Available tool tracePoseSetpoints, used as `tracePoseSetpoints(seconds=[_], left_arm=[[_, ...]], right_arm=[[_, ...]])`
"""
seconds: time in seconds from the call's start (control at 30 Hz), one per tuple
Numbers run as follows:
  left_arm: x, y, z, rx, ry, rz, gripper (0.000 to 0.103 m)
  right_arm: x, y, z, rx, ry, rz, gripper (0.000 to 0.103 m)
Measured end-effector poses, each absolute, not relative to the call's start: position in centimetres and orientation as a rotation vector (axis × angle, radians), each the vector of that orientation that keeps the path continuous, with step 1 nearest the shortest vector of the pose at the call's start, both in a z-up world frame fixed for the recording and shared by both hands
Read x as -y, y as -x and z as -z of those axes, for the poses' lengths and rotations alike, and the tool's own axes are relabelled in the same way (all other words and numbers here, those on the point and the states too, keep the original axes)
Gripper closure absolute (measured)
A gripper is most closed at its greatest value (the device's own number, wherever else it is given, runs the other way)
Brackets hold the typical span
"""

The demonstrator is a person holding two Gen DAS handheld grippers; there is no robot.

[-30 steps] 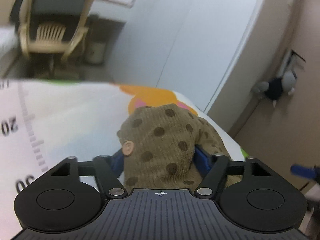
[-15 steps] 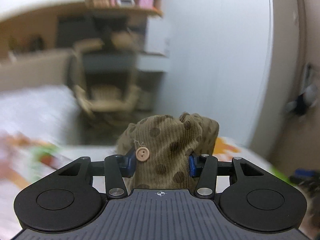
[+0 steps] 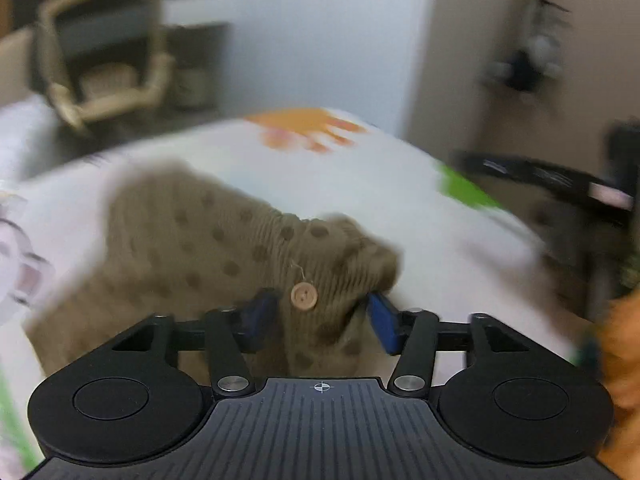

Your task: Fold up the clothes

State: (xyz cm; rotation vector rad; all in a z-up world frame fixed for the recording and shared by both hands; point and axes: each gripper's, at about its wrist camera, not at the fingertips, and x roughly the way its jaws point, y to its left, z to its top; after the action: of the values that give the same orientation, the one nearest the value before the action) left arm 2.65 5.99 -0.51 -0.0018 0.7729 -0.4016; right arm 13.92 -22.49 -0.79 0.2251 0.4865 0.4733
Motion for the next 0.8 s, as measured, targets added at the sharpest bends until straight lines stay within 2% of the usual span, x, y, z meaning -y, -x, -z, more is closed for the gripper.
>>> tracePoseSetpoints(seconds=[0.07, 0.13, 0.3, 0.4, 0.53, 0.6, 0.63, 0.67, 0.8], left_arm=[[-5.6, -2.3, -0.2, -0.785, 0.064, 0.519, 0.02], [-5.6, -2.0, -0.9, -0.79, 0.114, 0.61, 0.015], [-8.1, -1.6, -2.8, -0.714, 0.134, 0.577, 0.01], [-12.6, -2.9, -2.9, -0.675, 0.22, 0.483, 0.01], [-19.0, -4.7, -2.6, -0.626, 0.346, 0.358, 0.008], [-22.2, -5.7, -2.5, -0.601, 0.409, 0.295, 0.007], [-23.3, -6.1, -2.1, -0.597, 0.444, 0.283, 0.007], [-24.1, -6.4, -1.3, -0.602, 0.483, 0.287, 0.007], [-27.1, -6.5, 1.6, -0.601, 0.589, 0.276, 0.007]], right_arm=[[22.1, -13.3, 0.4, -0.488, -0.199, -0.493, 0.0], [21.5, -12.7, 0.4, -0.51, -0.189, -0.525, 0.0], [20.1, -12.2, 1.7, -0.631, -0.214, -0.629, 0.0], [18.7, -11.5, 1.5, -0.618, -0.199, -0.675, 0.0], [14.4, -11.3, -2.1, -0.498, -0.159, -0.832, 0.0], [11.5, -12.1, -3.6, -0.471, -0.13, -0.895, 0.004], [10.0, -13.3, -3.8, -0.489, -0.126, -0.922, 0.012], [8.4, -14.8, -3.7, -0.53, -0.119, -0.935, 0.015], [2.8, -20.4, -2.1, -0.685, -0.064, -0.957, 0.015]])
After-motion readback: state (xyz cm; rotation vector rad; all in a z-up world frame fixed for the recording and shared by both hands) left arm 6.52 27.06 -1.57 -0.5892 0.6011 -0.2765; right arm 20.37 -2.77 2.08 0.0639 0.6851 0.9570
